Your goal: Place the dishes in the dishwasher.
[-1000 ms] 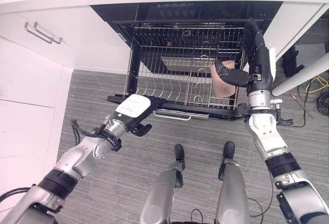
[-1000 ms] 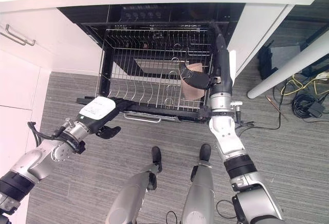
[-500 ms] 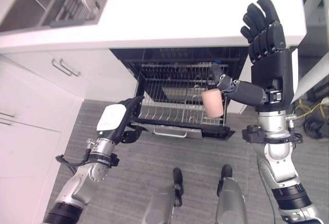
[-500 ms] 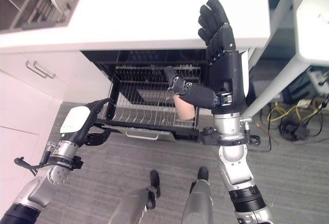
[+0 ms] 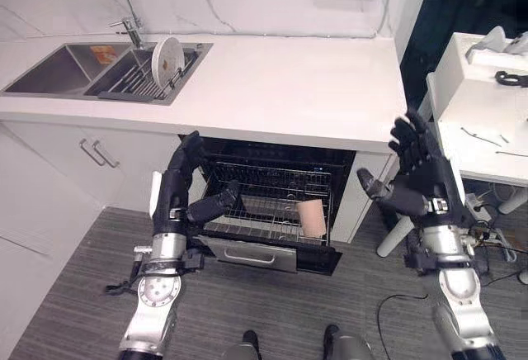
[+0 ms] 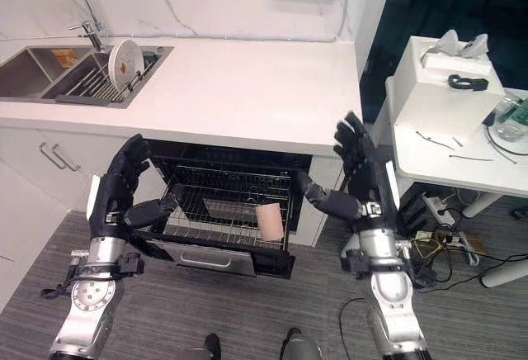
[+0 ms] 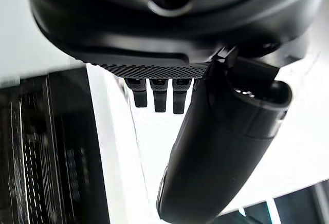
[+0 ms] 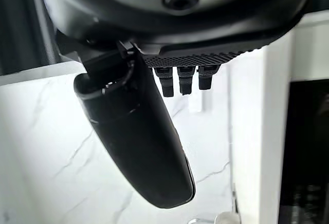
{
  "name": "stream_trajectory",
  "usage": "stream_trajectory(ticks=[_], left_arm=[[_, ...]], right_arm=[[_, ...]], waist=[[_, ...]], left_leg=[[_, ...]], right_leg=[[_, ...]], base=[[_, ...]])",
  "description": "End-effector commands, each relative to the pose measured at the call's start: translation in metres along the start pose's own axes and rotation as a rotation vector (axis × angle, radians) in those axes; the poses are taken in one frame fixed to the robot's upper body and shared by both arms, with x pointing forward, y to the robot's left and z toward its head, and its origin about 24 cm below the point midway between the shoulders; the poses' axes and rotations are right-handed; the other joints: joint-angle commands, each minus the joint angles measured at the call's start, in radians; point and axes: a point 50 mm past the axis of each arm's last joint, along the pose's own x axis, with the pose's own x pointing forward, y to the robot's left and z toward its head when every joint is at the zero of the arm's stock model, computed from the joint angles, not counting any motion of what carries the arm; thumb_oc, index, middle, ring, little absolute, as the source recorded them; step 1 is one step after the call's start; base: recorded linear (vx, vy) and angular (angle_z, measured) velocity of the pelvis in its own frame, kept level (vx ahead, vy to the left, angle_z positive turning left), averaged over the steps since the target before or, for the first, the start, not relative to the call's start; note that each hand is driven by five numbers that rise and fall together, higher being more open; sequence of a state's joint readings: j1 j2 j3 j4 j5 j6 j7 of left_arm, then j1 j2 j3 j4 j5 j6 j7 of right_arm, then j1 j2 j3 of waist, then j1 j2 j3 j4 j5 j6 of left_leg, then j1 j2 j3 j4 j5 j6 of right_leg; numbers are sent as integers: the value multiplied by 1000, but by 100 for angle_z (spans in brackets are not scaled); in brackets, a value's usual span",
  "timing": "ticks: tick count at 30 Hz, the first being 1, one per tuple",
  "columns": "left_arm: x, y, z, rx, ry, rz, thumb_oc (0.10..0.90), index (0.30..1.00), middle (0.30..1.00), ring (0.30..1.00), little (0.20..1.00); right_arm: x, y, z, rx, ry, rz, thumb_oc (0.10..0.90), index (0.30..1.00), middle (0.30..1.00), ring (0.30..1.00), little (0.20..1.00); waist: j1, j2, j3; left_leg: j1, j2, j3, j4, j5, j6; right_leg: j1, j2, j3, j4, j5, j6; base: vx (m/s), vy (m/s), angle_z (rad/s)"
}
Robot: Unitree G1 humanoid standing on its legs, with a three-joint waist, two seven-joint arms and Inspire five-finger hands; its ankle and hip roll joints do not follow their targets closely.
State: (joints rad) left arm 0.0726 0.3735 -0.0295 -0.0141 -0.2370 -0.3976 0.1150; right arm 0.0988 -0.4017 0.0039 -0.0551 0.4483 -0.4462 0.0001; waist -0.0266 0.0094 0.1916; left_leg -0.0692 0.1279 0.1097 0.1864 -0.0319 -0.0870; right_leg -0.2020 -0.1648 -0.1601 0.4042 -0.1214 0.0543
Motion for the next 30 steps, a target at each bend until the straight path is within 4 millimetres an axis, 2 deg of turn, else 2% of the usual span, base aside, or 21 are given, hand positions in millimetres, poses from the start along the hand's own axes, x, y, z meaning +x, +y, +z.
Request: stream_trajectory(ticks=[1, 4, 14, 15, 17, 19, 20, 21, 22, 24, 25, 26, 27, 28, 30], left_arm=[[16, 8, 54, -44, -332, -80, 800, 900, 900, 900, 900], [20, 6, 58, -58, -363, -99, 800, 900, 900, 900, 900], [29, -6, 70, -53, -423, -154, 800, 900, 900, 900, 900], [29, -6, 16, -104, -93, -101, 800, 900, 900, 900, 900], [29, -9, 14, -112, -92, -92, 800, 900, 900, 900, 900], [29, -16, 14, -142, -78, -134, 800, 900, 900, 900, 900], [28, -21, 13, -144, -68, -169, 800, 900, 900, 900, 900], [24, -22, 15, -131, -87, -191, 800, 900, 900, 900, 900], [24, -18, 17, -166, -94, -173, 800, 900, 900, 900, 900], [24, -15, 20, -183, -103, -149, 800, 900, 900, 900, 900], [25, -11, 24, -146, -120, -126, 800, 900, 900, 900, 900], [25, -9, 27, -103, -136, -112, 800, 900, 900, 900, 900], [25, -9, 28, -100, -138, -106, 800, 900, 900, 900, 900], [24, -5, 30, -89, -144, -93, 800, 900, 900, 900, 900], [21, 7, 32, -72, -154, -68, 800, 900, 900, 900, 900]], right_arm=[[21, -3, 42, 50, -297, 15, 800, 900, 900, 900, 900], [18, -9, 43, 15, -306, 25, 800, 900, 900, 900, 900], [23, -7, 47, 2, -314, 49, 800, 900, 900, 900, 900], [28, 27, 6, 458, -33, 307, 800, 900, 900, 900, 900], [29, 26, 5, 479, -49, 314, 800, 900, 900, 900, 900], [29, 20, 6, 401, -66, 254, 800, 900, 900, 900, 900], [29, 18, 5, 377, -66, 212, 800, 900, 900, 900, 900], [27, 8, 10, 345, -114, 134, 800, 900, 900, 900, 900], [28, 2, 17, 318, -152, 97, 800, 900, 900, 900, 900], [29, 0, 21, 303, -165, 75, 800, 900, 900, 900, 900], [29, -5, 24, 262, -170, 47, 800, 900, 900, 900, 900], [30, -7, 27, 254, -171, 42, 800, 900, 900, 900, 900], [31, -8, 27, 251, -171, 39, 800, 900, 900, 900, 900], [32, -11, 30, 241, -176, 27, 800, 900, 900, 900, 900], [32, -20, 38, 208, -206, -12, 800, 900, 900, 900, 900]], waist=[[-18, -18, -53], [-38, -19, -61], [-54, -18, -80], [9, -5, 57], [7, -15, 50], [4, -20, 51], [9, -22, 53], [9, -18, 47], [5, -3, 42], [1, 13, 40], [0, 37, 38], [2, 48, 39], [3, 54, 40], [5, 65, 42], [-2, 81, 46]], left_leg=[[4, 7, 29, 114, -121, 29], [12, 8, 39, 114, -128, 31], [19, 2, 49, 114, -142, 36], [4, -194, -101, 114, -138, 166], [30, -208, -107, 114, -138, 158], [60, -208, -42, 114, -115, 129], [61, -197, -13, 114, -67, 108], [41, -123, 53, 114, -47, 80], [29, -73, 50, 114, -50, 63], [16, -31, 31, 114, -49, 47], [-12, 55, -24, 114, -23, 11], [-28, 105, -57, 114, 1, -10], [-34, 125, -74, 114, 16, -20], [-47, 166, -103, 114, 46, -37], [-68, 246, -128, 114, 95, -67]], right_leg=[[116, -22, 23, -104, 19, 94], [113, -16, 38, -104, 19, 94], [106, -14, 57, -104, 21, 98], [56, 82, -6, -104, 144, 81], [54, 74, 7, -104, 135, 78], [87, 61, -15, -104, 90, 56], [112, 45, -28, -104, 78, 48], [152, 19, -58, -104, 54, 47], [159, 7, -64, -104, 47, 54], [164, 1, -64, -104, 42, 60], [176, -15, -49, -104, 32, 73], [185, -32, -43, -104, 25, 82], [189, -39, -39, -104, 20, 86], [196, -57, -32, -104, 13, 94], [186, -122, -12, -64, -5, 114]], base=[[1, -8, -20], [14, 12, -28], [9, 4, -9], [85, -78, 0], [162, -121, 4], [231, -87, 40], [231, 142, 140], [176, 367, 159], [151, 468, 156], [149, 471, 93], [246, 708, 81], [244, 700, 63], [183, 566, 41], [195, 617, 35], [216, 833, 10]])
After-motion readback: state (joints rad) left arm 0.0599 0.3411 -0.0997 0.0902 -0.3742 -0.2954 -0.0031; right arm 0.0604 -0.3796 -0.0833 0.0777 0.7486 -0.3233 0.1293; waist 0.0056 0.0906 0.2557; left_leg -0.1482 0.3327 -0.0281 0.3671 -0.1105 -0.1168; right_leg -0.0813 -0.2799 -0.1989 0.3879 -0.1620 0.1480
